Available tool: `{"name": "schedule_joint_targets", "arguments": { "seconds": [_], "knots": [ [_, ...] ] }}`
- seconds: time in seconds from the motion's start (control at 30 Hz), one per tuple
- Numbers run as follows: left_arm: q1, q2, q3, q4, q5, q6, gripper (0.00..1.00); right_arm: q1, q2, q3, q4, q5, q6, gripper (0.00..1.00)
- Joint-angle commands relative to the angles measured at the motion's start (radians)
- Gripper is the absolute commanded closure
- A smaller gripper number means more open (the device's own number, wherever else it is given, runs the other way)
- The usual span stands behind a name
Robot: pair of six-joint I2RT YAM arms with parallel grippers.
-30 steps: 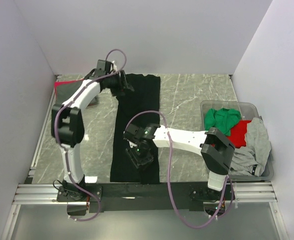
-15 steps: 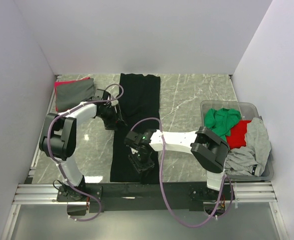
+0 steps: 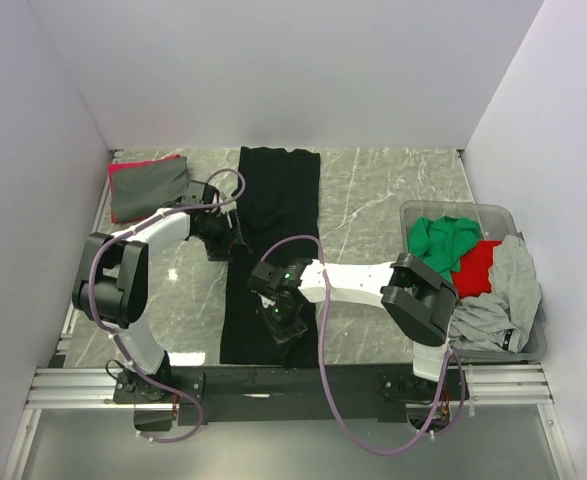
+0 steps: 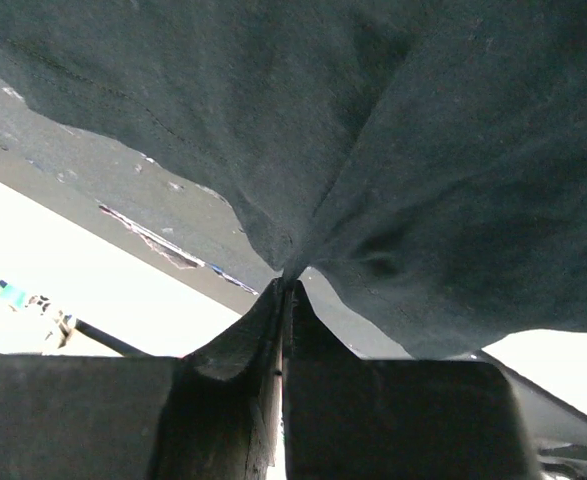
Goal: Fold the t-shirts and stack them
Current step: Fold the tshirt
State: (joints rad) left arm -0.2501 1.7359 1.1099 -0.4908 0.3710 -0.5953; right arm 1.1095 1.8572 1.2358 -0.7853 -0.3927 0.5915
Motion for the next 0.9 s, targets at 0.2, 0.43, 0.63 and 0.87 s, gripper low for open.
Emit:
{"name": "schedule_joint_targets", "arguments": {
  "seconds": [0.2, 0.43, 0.63, 0.87],
  "knots": [
    [-0.005, -0.033, -0.021, 0.017, -0.009, 0.019, 0.33, 0.013, -0.070, 0.013, -0.081, 0.029, 0.030, 1.00],
    [-0.005, -0.032, -0.033, 0.023, -0.007, 0.019, 0.33, 0.018, -0.052, 0.079, -0.111, 0.037, 0.011, 1.00],
    [-0.005, -0.030, -0.041, 0.017, -0.018, 0.031, 0.33, 0.023, -0.004, 0.158, -0.121, 0.025, -0.018, 1.00],
    [-0.005, -0.026, -0.038, 0.003, -0.021, 0.038, 0.33, 0.026, 0.034, 0.211, -0.152, -0.009, -0.082, 0.71]
  ]
}}
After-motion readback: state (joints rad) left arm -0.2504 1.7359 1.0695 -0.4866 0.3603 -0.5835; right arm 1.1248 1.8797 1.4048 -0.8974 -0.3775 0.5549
